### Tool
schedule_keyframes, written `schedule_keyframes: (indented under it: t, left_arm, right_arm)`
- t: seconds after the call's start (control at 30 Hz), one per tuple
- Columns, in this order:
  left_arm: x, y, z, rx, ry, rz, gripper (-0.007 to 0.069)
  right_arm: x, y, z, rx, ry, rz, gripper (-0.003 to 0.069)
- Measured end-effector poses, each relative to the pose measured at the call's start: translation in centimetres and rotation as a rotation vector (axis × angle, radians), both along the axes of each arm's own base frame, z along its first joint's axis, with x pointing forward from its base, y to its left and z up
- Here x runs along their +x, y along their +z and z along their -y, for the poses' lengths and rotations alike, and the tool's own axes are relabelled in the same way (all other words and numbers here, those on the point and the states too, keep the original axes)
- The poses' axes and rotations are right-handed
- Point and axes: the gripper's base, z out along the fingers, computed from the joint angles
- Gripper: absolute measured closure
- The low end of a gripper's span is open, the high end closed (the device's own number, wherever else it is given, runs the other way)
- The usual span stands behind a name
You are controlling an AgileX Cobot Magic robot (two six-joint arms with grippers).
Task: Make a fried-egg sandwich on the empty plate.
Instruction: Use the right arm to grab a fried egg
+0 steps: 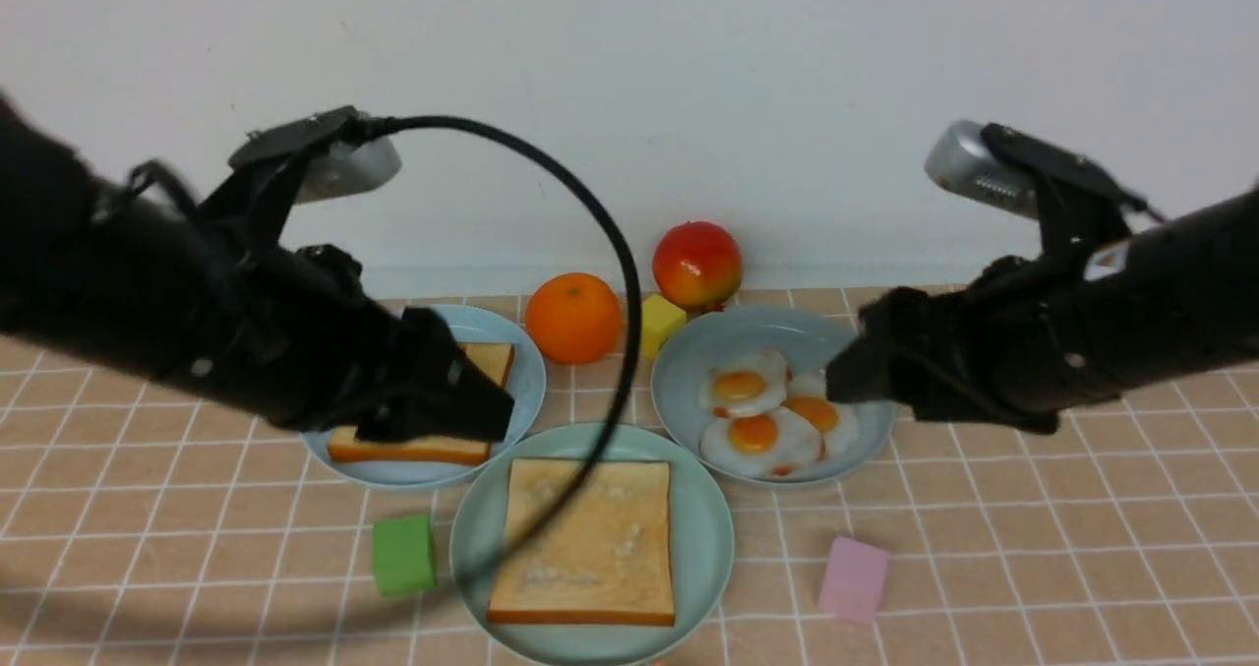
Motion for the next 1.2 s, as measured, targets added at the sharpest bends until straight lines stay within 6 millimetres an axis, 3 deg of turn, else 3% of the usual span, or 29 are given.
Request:
schedule_keyframes:
  t: [0.03,0.1,0.23,0.4,0.5,0.6,0.7,0.77,0.93,1.2]
  left_arm:
    - [-1.8,0.2,0.1,0.019,-0.034,0.075,0.0379]
    - [-3.4,0.6,-0.1,0.034,-0.038,0.169,0.0466]
    - [-4.8,0.1,-0.9,0.066,-0.004,0.281,0.0638]
    - [-5.0,-0.2,-1.2,0.085,0.002,0.318,0.0638]
    - [-5.0,-0.2,-1.1,0.077,0.003,0.318,0.0638]
    - [-5.0,-0.2,-1.1,0.072,0.003,0.316,0.0638]
    - [-5.0,-0.2,-1.1,0.071,0.004,0.316,0.0638]
    - [-5.0,-0.2,-1.1,0.071,0.003,0.317,0.0638]
    - [-5.0,-0.2,-1.1,0.07,0.004,0.317,0.0638]
    - [-5.0,-0.2,-1.1,0.068,0.005,0.315,0.0638]
  right_arm:
    - [1.1,-1.1,-0.1,0.07,-0.074,-0.055,0.0135]
    - [2.2,-2.3,-0.4,0.113,-0.115,-0.079,0.0135]
    - [4.2,-4.4,-0.9,0.137,-0.138,-0.056,0.0151]
    - [6.6,-5.8,-1.4,0.133,-0.147,-0.002,0.0182]
    - [9.2,-5.8,-1.8,0.087,-0.044,0.062,0.0211]
    - [11.6,-6.1,-1.4,0.108,0.029,0.003,0.0227]
    - [13.3,-6.5,-0.6,0.121,0.004,-0.071,0.0228]
    - [14.5,-7.8,0.5,0.084,-0.049,-0.143,0.0228]
    - [15.3,-9.5,0.8,0.051,-0.09,-0.202,0.023]
    - [16.2,-11.5,0.2,0.151,-0.154,-0.237,0.0238]
